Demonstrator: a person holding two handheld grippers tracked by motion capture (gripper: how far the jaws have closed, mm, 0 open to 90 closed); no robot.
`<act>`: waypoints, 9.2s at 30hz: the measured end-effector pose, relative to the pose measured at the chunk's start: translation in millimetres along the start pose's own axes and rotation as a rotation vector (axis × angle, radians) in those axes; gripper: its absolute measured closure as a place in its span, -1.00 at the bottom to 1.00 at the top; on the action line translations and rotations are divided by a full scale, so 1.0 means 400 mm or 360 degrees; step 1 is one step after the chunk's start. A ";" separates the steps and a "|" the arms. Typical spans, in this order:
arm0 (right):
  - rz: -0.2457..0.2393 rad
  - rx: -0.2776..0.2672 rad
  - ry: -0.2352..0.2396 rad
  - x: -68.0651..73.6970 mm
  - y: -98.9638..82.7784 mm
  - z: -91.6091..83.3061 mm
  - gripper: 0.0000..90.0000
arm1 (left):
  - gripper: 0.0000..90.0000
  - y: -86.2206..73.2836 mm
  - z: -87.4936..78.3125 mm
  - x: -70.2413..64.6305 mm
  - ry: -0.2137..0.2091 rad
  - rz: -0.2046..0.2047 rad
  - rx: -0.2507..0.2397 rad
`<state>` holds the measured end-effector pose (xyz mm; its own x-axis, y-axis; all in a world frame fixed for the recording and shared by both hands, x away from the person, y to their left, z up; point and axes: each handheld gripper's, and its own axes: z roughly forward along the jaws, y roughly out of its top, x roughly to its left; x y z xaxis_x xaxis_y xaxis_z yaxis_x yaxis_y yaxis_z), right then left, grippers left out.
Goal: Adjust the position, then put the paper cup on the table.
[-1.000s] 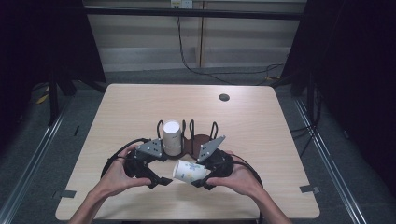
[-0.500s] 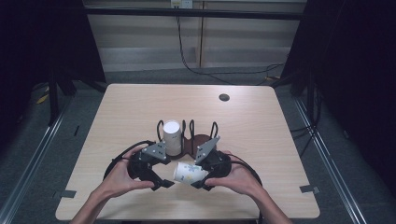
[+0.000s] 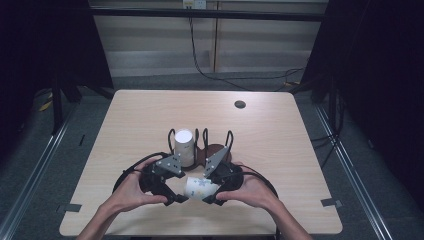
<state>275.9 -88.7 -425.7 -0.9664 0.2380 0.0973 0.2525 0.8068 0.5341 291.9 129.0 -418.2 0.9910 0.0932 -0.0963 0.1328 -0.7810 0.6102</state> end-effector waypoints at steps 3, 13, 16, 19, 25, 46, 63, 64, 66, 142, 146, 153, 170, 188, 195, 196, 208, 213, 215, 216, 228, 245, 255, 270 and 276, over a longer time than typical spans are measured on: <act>-0.0015 0.0016 0.0005 0.001 0.003 0.004 -0.32 | -0.50 0.001 0.005 -0.002 -0.0007 0.0005 0.0011; -0.0040 0.0037 0.0033 0.006 0.016 0.008 -0.32 | -0.44 0.011 0.029 -0.006 -0.0061 0.0033 0.0052; -0.0045 0.0048 0.0035 0.008 0.018 0.009 -0.32 | -0.44 0.013 0.032 -0.007 -0.0072 0.0029 0.0051; -0.0058 0.0052 0.0045 0.009 0.020 0.013 -0.32 | -0.40 0.015 0.035 -0.008 -0.0087 0.0058 0.0061; -0.0061 0.0060 0.0061 0.013 0.024 0.018 -0.32 | -0.29 0.015 0.042 -0.010 -0.0104 0.0054 0.0076; -0.0033 -0.0002 0.0097 0.007 0.025 0.019 -0.40 | -0.18 0.008 0.027 -0.005 -0.0147 0.0053 0.0046; 0.0062 -0.0213 0.0044 -0.002 -0.005 -0.010 -0.64 | -0.18 -0.002 0.013 0.003 -0.0119 0.0012 -0.0007; 0.0077 -0.0217 0.0049 -0.001 -0.010 -0.010 -0.64 | -0.18 -0.001 0.013 0.004 -0.0118 0.0014 -0.0012; 0.0088 -0.0230 0.0043 -0.004 -0.018 -0.011 -0.64 | -0.18 0.000 0.015 0.002 -0.0121 0.0013 -0.0012; 0.0321 -0.1192 0.0053 0.004 -0.120 -0.075 -0.70 | -0.19 -0.046 -0.050 0.001 -0.0052 -0.0056 -0.0557; 0.0315 -0.1204 0.0063 0.004 -0.116 -0.071 -0.70 | -0.19 -0.044 -0.050 -0.001 -0.0059 -0.0060 -0.0598; 0.0307 -0.1204 0.0076 0.004 -0.109 -0.065 -0.70 | -0.19 -0.041 -0.042 -0.006 -0.0066 -0.0042 -0.0634; 0.0279 -0.1170 0.0132 -0.001 -0.099 -0.046 -0.54 | -0.19 -0.035 -0.034 -0.008 -0.0116 -0.0044 -0.0644; 0.0247 -0.1150 0.0149 -0.005 -0.099 -0.047 -0.39 | -0.23 -0.038 -0.025 0.001 -0.0181 -0.0113 -0.0648; 0.0239 -0.1137 0.0163 -0.006 -0.098 -0.046 -0.33 | -0.31 -0.039 -0.026 0.004 -0.0162 -0.0136 -0.0647; 0.0239 -0.1137 0.0165 -0.007 -0.098 -0.046 -0.33 | -0.33 -0.040 -0.026 0.004 -0.0154 -0.0141 -0.0645; 0.0248 -0.1137 0.0160 -0.009 -0.099 -0.051 -0.33 | -0.64 -0.049 -0.030 0.010 -0.0112 -0.0189 -0.0621; 0.0265 -0.1142 0.0143 -0.013 -0.106 -0.057 -0.33 | -0.65 -0.053 -0.032 0.012 -0.0089 -0.0220 -0.0616; 0.0269 -0.1144 0.0135 -0.014 -0.109 -0.060 -0.33 | -0.64 -0.054 -0.033 0.012 -0.0082 -0.0223 -0.0604; 0.0272 -0.1143 0.0133 -0.015 -0.110 -0.061 -0.33 | -0.64 -0.055 -0.033 0.013 -0.0078 -0.0221 -0.0598; 0.0315 -0.1142 0.0095 -0.028 -0.124 -0.074 -0.33 | -0.64 -0.072 -0.037 0.029 -0.0044 -0.0259 -0.0570; 0.0364 -0.1103 0.0023 -0.035 -0.154 -0.107 -0.33 | -0.64 -0.168 -0.050 0.036 0.0107 -0.0380 -0.0467; 0.0434 -0.1071 -0.0032 -0.038 -0.189 -0.128 -0.33 | -0.64 -0.183 -0.057 0.042 0.0123 -0.0405 -0.0474; 0.0491 -0.1053 -0.0133 -0.041 -0.243 -0.190 -0.32 | -0.64 -0.202 -0.057 0.045 0.0151 -0.0428 -0.0448; 0.0523 -0.1029 -0.0188 -0.046 -0.264 -0.220 -0.32 | -0.64 -0.209 -0.055 0.044 0.0164 -0.0433 -0.0435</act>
<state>262.9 -225.9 -409.8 -0.8249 0.4988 0.2660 0.4137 0.2122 0.8853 298.4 209.5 -453.4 0.9138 0.3462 -0.2124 0.3767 -0.5273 0.7616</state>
